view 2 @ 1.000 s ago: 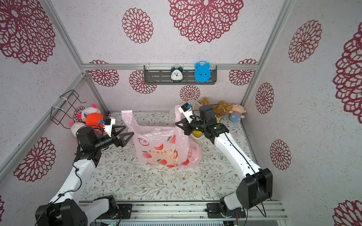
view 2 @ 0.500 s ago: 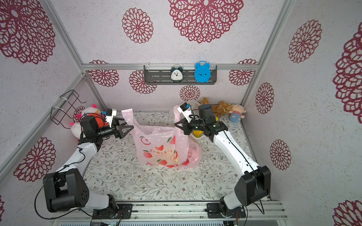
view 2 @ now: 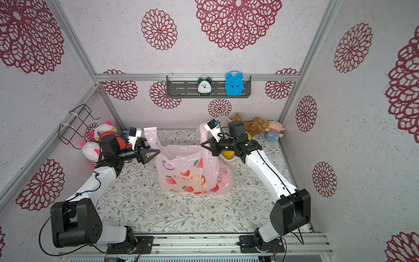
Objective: Place the banana into a plastic bag & tie a knot
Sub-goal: Adjust the plastic bag.
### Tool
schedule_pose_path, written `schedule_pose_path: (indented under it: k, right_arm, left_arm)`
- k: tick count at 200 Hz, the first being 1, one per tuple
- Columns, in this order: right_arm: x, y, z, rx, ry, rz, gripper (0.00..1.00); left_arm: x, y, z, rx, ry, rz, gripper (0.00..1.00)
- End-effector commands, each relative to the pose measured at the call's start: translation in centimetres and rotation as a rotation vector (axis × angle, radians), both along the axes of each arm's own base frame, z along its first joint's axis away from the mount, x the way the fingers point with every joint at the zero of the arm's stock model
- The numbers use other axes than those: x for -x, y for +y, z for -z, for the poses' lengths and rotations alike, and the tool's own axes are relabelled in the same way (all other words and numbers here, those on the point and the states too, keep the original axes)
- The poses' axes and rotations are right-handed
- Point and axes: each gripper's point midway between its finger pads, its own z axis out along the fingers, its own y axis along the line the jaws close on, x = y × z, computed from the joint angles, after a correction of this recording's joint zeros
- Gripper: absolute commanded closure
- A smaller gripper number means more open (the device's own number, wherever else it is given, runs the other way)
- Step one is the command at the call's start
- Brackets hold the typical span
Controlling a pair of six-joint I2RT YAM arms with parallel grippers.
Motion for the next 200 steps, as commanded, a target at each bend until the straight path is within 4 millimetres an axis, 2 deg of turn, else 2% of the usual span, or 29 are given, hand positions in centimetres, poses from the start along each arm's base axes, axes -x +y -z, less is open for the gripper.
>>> schedule_pose_path:
  k: [1, 16, 28, 33, 39, 44, 51, 55, 87, 112, 144, 169, 190, 200]
  right_arm:
    - [-0.2, 0.3, -2.3, -0.041, -0.042, -0.015, 1.00]
    - [-0.1, 0.3, -2.3, -0.042, -0.043, -0.018, 1.00]
    - [-0.1, 0.2, -2.3, -0.038, -0.045, -0.011, 1.00]
    - [-0.2, 0.2, -2.3, -0.037, -0.046, -0.006, 1.00]
    - [-0.2, 0.1, -2.3, -0.035, -0.048, -0.003, 1.00]
    - [-0.3, 0.1, -2.2, -0.034, -0.049, 0.001, 1.00]
    - [-0.4, 0.0, -2.2, -0.032, -0.052, 0.012, 1.00]
    - [-0.5, 0.0, -2.2, -0.032, -0.054, 0.015, 1.00]
    - [-0.6, -0.1, -2.4, -0.010, -0.078, 0.052, 1.00]
    - [0.0, 0.2, -3.3, 0.022, -0.129, 0.077, 1.00]
    - [0.9, 0.9, -7.3, 0.002, -0.190, 0.091, 1.00]
    - [2.2, 1.4, -10.5, -0.092, -0.213, 0.073, 1.00]
    - [3.5, 3.1, -11.4, -0.175, -0.204, 0.022, 1.00]
    - [3.8, 4.2, -11.2, -0.205, -0.191, 0.001, 1.00]
  left_arm:
    - [-0.1, -0.5, 0.1, -0.002, -0.001, -0.001, 0.03]
    - [-0.3, -0.8, 0.2, 0.000, 0.020, -0.003, 0.13]
    - [-0.1, -1.3, -0.1, -0.008, 0.024, -0.006, 0.29]
    - [-0.1, -1.6, -0.1, -0.017, 0.029, -0.018, 0.39]
    - [-0.3, -1.9, -0.2, -0.034, 0.037, -0.041, 0.63]
    - [-0.4, -2.2, -0.2, -0.049, 0.050, -0.061, 0.79]
    - [-0.6, -2.5, -0.3, -0.071, 0.064, -0.083, 0.93]
    - [-0.7, -2.6, -0.3, -0.079, 0.073, -0.099, 0.98]
    - [-1.5, -3.4, -1.2, -0.141, 0.124, -0.271, 1.00]
    - [-1.4, -2.1, -2.6, -0.159, 0.155, -0.477, 1.00]
    - [0.9, 0.2, -6.3, -0.182, 0.169, -0.634, 1.00]
    - [3.3, 1.7, -9.3, -0.231, 0.164, -0.710, 1.00]
    - [4.8, 2.8, -11.6, -0.236, 0.139, -0.756, 1.00]
    - [5.1, 3.3, -11.7, -0.253, 0.146, -0.778, 1.00]
